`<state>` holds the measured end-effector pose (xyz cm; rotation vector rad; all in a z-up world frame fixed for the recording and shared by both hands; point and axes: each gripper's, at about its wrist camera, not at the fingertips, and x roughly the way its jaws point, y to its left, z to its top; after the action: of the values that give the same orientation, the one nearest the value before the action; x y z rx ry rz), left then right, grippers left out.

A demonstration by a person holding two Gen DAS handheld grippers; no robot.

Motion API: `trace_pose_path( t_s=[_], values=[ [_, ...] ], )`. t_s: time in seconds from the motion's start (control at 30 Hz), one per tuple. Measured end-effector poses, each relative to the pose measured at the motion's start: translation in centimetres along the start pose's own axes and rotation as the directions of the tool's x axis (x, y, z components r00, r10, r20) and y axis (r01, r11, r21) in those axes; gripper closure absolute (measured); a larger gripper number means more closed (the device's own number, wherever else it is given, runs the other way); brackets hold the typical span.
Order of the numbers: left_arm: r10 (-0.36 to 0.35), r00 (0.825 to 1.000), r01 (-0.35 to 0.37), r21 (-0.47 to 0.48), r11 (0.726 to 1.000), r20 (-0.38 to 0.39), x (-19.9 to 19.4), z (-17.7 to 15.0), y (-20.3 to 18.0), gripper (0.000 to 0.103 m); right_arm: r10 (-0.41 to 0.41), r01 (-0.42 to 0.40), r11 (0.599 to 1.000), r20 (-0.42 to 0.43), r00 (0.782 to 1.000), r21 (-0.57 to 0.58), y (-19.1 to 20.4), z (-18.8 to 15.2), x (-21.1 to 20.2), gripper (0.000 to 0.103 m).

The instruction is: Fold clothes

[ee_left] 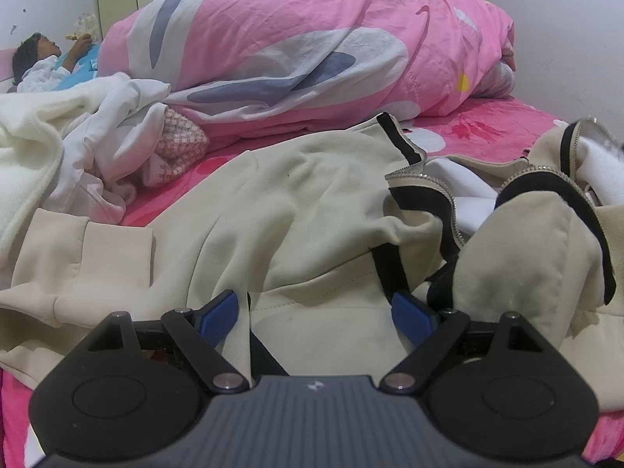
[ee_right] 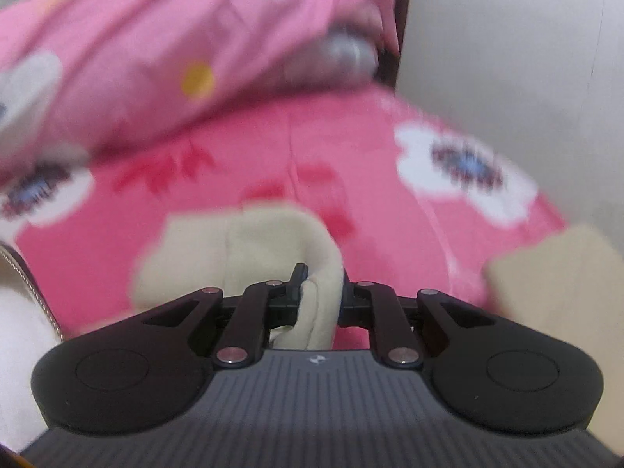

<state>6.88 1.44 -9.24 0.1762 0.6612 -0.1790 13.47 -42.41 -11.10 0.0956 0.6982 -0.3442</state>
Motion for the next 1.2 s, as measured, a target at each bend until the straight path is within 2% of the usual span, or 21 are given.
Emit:
trace_pose_path(
  t_s=[0.07,0.1,0.13,0.2,0.37,0.47,0.53,0.63,0.77,0.83,0.87,0.97,1.0,1.03,1.1,1.17,1.2],
  values=[
    [0.001,1.000,-0.001,-0.003,1.000,-0.005,0.0,0.0,0.0,0.015,0.019,-0.019,0.999,-0.008,1.000,0.044,-0.7,-0.7,0.2,0.085],
    [-0.001,1.000,0.001,-0.004,1.000,-0.005,0.0,0.0,0.1,0.015,0.030,-0.029,0.998,-0.006,1.000,0.064,-1.0,-1.0,0.1,0.079],
    [-0.002,1.000,0.002,-0.008,1.000,0.000,-0.1,0.1,0.2,0.015,0.035,-0.035,0.996,-0.006,0.999,0.078,-1.3,-1.1,-0.2,0.066],
    [-0.004,1.000,0.004,-0.018,1.000,0.014,-0.4,0.1,0.4,0.016,0.042,-0.042,0.994,-0.002,0.999,0.098,-1.7,-0.9,-1.5,0.050],
    [-0.026,0.997,0.029,-0.048,0.998,0.070,-2.3,0.1,1.1,0.017,0.072,-0.082,0.992,0.105,0.992,0.096,-2.9,-0.8,-8.4,0.041],
    [-0.063,0.994,0.069,-0.065,0.996,0.090,-3.6,0.2,1.5,0.017,0.154,-0.169,0.982,0.162,0.975,0.081,-2.8,-1.0,-13.0,0.036],
    [-0.111,0.989,0.118,-0.075,0.990,0.098,-4.5,0.0,1.9,0.017,0.265,-0.274,0.961,0.164,0.950,0.036,-1.4,-1.4,-15.3,0.028],
    [-0.188,0.977,0.194,-0.059,0.979,0.098,-5.9,-0.7,2.0,0.017,0.436,-0.431,0.900,0.118,0.892,-0.064,1.8,-2.3,-17.5,0.018],
    [-0.224,0.972,0.224,0.007,0.975,0.076,-7.3,-2.2,1.4,0.017,0.625,-0.607,0.759,0.003,0.780,-0.235,8.5,-4.6,-18.7,0.018],
    [-0.221,0.973,0.219,0.037,0.975,0.064,-7.8,-3.0,1.1,0.017,0.670,-0.648,0.696,-0.044,0.741,-0.311,12.1,-5.8,-18.7,0.018],
    [-0.218,0.974,0.216,0.051,0.975,0.058,-8.0,-3.4,1.0,0.017,0.682,-0.659,0.672,-0.065,0.728,-0.337,13.7,-6.2,-18.7,0.018],
    [-0.215,0.975,0.211,0.074,0.975,0.049,-8.6,-4.4,1.0,0.017,0.696,-0.680,0.628,-0.117,0.708,-0.379,17.3,-7.1,-17.9,0.020],
    [-0.218,0.975,0.214,0.074,0.974,0.049,-8.8,-4.6,1.0,0.017,0.695,-0.687,0.622,-0.139,0.705,-0.376,18.0,-7.3,-17.7,0.028],
    [-0.220,0.974,0.216,0.075,0.973,0.048,-9.0,-4.8,1.1,0.017,0.693,-0.698,0.615,-0.172,0.701,-0.367,18.5,-7.6,-17.5,0.057],
    [-0.225,0.973,0.221,0.077,0.972,0.047,-9.4,-5.3,1.2,0.017,0.679,-0.706,0.620,-0.217,0.701,-0.341,19.3,-8.2,-17.2,0.082],
    [-0.234,0.971,0.230,0.076,0.970,0.049,-9.8,-5.6,1.4,0.017,0.695,-0.725,0.611,-0.222,0.684,-0.320,19.5,-8.4,-17.9,0.090],
    [-0.241,0.969,0.237,0.074,0.969,0.053,-10.0,-5.7,1.5,0.017,0.716,-0.743,0.596,-0.219,0.663,-0.304,19.5,-8.4,-18.7,0.092]
  ],
)
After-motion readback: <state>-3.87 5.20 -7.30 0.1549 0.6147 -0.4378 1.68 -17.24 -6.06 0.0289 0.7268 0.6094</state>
